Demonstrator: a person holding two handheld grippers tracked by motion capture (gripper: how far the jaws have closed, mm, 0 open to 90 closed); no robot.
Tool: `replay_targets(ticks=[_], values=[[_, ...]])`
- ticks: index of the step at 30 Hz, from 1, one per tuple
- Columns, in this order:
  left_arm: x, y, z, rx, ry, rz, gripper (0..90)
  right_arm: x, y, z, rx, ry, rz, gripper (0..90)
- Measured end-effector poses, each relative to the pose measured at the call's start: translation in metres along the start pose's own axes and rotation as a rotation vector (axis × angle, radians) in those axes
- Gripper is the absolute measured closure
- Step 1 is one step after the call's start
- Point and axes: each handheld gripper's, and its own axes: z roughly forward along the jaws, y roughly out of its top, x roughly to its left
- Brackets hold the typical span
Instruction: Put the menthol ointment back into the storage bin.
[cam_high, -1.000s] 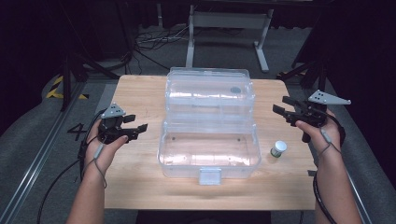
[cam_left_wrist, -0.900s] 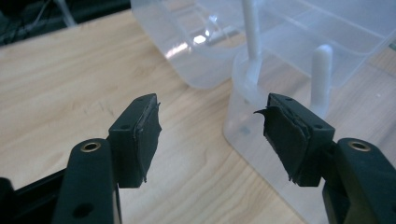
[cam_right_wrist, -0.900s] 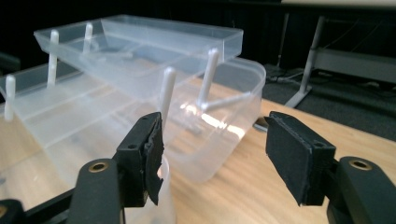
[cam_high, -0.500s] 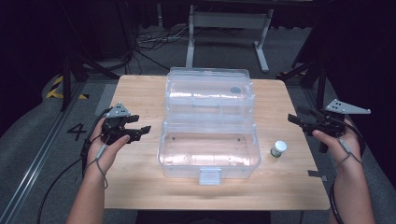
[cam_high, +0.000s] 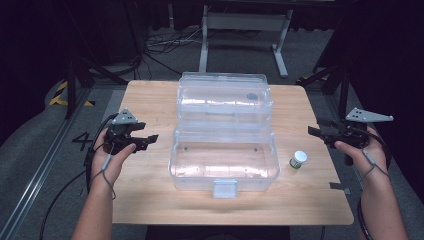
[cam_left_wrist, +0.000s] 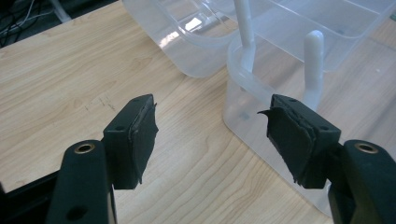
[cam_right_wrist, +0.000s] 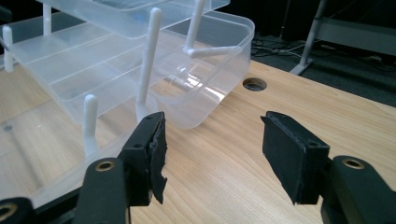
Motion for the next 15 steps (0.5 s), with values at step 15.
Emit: replay_targets(ticks=[15], values=[[-0.0013, 0.0004, -0.0055, -0.006, 0.028, -0.005, 34.4, -0.0059, 0.0059, 0.0006, 0.129, 0.017, -0.088, 37.7]])
